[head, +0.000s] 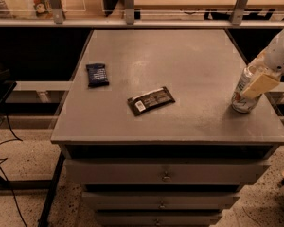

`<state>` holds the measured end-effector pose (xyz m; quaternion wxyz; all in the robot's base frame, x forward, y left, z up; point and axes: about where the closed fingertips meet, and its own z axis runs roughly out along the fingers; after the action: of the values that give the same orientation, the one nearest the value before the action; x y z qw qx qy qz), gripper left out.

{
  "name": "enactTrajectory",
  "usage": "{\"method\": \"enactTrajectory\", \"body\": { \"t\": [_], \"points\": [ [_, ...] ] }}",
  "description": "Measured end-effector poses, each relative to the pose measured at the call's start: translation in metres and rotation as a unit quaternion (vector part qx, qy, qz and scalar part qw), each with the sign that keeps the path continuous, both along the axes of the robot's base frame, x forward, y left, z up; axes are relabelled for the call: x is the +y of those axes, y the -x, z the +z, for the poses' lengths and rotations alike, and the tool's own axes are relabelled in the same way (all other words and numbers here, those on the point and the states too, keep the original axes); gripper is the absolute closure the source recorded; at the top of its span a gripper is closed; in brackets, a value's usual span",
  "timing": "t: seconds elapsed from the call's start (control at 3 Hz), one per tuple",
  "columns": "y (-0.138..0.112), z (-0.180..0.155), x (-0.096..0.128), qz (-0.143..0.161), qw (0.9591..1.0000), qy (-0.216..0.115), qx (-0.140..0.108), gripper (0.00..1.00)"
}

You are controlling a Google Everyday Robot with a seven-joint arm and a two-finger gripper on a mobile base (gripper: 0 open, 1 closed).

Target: Move 7up can near rxbar chocolate

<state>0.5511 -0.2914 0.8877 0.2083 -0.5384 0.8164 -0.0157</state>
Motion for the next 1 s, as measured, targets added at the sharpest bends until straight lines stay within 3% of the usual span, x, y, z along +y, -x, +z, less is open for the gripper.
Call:
{"method": "enactTrajectory", "body": {
  "t": [0.33,0.67,1.0],
  "points": [
    [0.0,-0.001,0.001,0.001,1.0,0.0,0.001,0.87],
    [-0.001,-0.002,0.002,0.002,1.0,0.0,0.002,1.0],
    [-0.006,0.005,0.013,0.014,0.9999,-0.005,-0.009,1.0]
  ]
}}
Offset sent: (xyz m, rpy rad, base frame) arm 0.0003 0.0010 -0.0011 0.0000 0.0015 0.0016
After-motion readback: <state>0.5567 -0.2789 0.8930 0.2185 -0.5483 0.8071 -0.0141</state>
